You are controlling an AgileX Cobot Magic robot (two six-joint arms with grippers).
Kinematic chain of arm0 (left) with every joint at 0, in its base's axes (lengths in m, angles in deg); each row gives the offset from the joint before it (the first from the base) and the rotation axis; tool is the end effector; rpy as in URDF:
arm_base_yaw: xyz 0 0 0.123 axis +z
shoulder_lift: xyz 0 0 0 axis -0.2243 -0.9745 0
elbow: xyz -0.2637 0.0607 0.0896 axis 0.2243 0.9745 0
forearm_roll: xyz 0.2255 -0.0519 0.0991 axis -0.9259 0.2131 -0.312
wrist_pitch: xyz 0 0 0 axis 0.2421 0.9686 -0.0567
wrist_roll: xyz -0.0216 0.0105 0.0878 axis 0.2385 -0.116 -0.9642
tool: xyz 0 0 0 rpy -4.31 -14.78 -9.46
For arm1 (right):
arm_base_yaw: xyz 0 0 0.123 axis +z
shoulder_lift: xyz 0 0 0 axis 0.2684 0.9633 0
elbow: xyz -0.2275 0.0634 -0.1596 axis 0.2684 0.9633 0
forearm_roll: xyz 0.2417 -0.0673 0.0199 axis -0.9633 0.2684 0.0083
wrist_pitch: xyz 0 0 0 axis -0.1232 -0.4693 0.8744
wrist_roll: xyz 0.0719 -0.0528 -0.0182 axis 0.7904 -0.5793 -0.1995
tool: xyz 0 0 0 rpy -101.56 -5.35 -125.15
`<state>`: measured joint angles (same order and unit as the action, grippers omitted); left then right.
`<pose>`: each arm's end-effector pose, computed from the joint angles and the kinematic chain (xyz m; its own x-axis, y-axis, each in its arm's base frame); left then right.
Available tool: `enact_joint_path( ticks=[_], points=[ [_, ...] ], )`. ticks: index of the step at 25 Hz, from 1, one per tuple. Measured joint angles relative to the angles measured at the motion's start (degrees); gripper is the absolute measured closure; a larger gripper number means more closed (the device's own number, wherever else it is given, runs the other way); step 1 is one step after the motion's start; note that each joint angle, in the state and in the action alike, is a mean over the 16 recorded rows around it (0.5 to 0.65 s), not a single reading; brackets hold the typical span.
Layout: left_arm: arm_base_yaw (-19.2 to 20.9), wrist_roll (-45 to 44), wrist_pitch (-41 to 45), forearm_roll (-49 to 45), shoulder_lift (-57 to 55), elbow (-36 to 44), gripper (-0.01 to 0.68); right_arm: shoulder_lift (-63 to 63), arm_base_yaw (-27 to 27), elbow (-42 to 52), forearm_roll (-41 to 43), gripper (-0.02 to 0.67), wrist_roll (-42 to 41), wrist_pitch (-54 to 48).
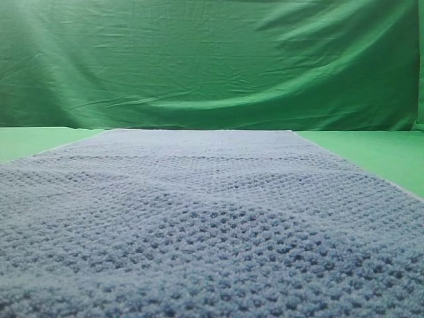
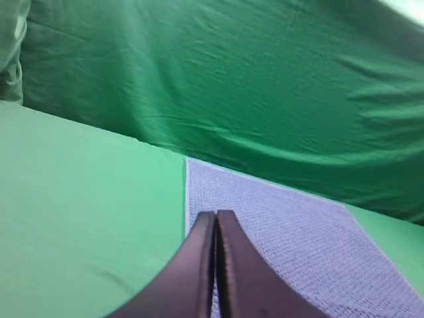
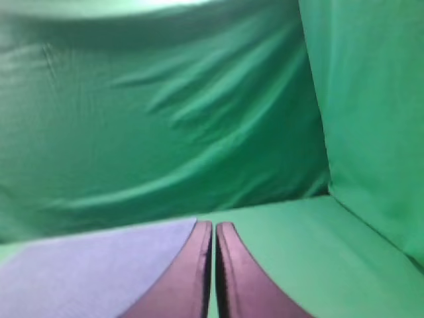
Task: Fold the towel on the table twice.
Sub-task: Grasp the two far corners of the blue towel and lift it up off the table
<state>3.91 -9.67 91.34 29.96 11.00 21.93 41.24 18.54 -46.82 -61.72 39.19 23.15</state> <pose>0.0527 -0.0125 0.2182 -0.0121 -0.3449 -0.9386 0.2084 0.9172 -0.3397 0.0556 0.0029 0.2106 0.0785 0.1372 -0.9874 -0.0629 0.9892 0.1325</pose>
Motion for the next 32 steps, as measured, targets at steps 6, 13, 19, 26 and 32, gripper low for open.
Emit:
enact_joint_path(
  ticks=[6,13,19,26,32],
  points=[
    [0.0,-3.64,7.48,0.88,-3.44,-7.63,0.673,2.02,0.0,-5.86,-0.59,0.649,2.28,-3.79],
    [0.0,-8.97,18.18,2.14,-12.13,-17.84,0.673,9.47,0.0,-15.97,-0.87,0.649,1.98,-16.6],
    [0.0,-11.62,21.2,3.82,-19.25,-21.82,0.673,16.47,0.0,-21.64,-1.1,0.649,-1.95,-23.83],
    [0.0,-10.52,23.3,3.77,-25.04,-25.17,0.673,22.82,0.0,-25.52,-0.9,0.649,-5.67,-27.79],
    [0.0,-4.83,28.6,-3.23,-33.18,-31.19,0.673,30.93,0.4,-31.85,0.02,0.649,-8.24,-33.95]
  ],
)
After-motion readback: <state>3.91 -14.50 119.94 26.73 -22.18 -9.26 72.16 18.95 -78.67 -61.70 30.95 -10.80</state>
